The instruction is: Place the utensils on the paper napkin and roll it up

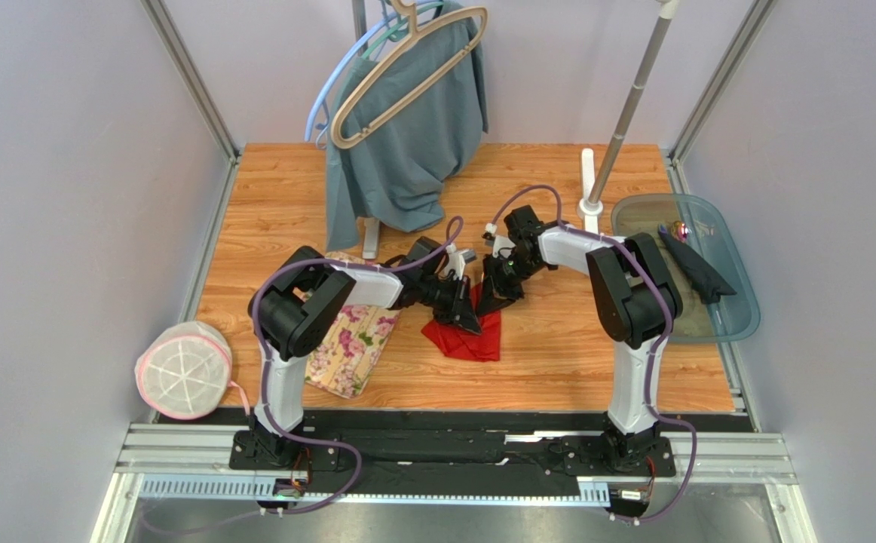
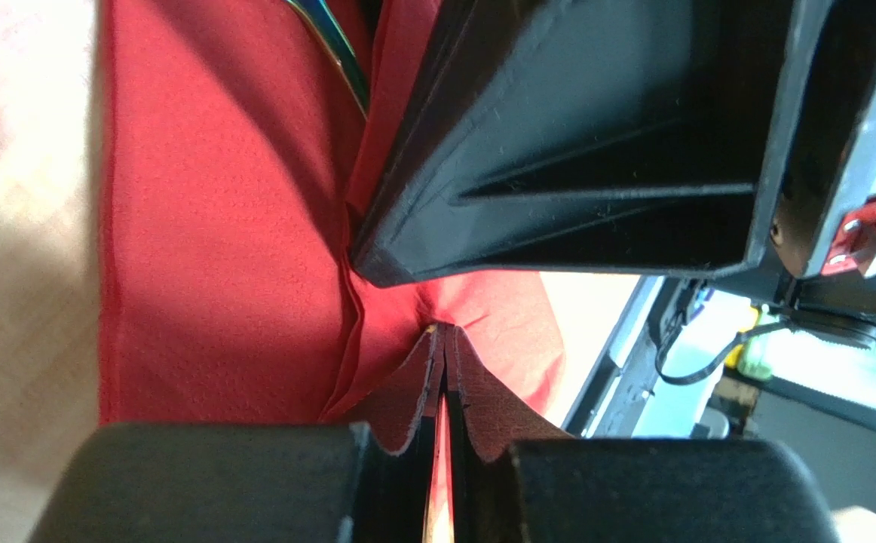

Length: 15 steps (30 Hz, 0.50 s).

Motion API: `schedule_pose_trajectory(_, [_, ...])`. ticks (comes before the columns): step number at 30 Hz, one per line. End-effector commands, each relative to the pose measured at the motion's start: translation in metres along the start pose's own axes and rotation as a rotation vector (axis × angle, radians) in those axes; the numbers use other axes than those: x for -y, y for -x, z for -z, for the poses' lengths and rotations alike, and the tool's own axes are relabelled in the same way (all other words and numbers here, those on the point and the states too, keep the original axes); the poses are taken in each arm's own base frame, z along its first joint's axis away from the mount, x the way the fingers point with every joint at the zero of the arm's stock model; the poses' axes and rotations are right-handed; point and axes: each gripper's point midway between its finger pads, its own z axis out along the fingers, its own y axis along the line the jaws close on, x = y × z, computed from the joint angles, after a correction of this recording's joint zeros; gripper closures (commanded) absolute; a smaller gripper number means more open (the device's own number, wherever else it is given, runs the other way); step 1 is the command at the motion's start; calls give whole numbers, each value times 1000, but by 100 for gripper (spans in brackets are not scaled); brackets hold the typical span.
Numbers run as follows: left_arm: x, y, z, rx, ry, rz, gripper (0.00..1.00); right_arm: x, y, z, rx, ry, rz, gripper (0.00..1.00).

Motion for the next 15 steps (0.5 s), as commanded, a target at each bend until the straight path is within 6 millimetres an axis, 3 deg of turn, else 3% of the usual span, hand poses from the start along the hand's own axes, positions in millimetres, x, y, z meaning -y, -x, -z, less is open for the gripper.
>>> schedule_pose_trajectory(1, [-41, -9, -3, -53, 146, -12, 94, 47, 17, -9, 53, -170, 7, 93])
schedule_pose_trajectory(5, [-53, -6, 2, -50, 184, -7, 96, 28, 35, 11, 97, -113, 28, 86])
schedule_pose_trajectory(6, [-54, -5, 3, -50, 188, -7, 97, 19, 38, 16, 106, -89, 39, 81])
schedule_pose_trajectory(11, [-51, 3, 6, -65, 199, -60, 97, -7, 31, 36, 116, -54, 93, 69])
schedule_pose_trajectory(15, [-49, 5, 9, -73, 195, -115, 97, -9, 19, 29, 95, -67, 121, 69])
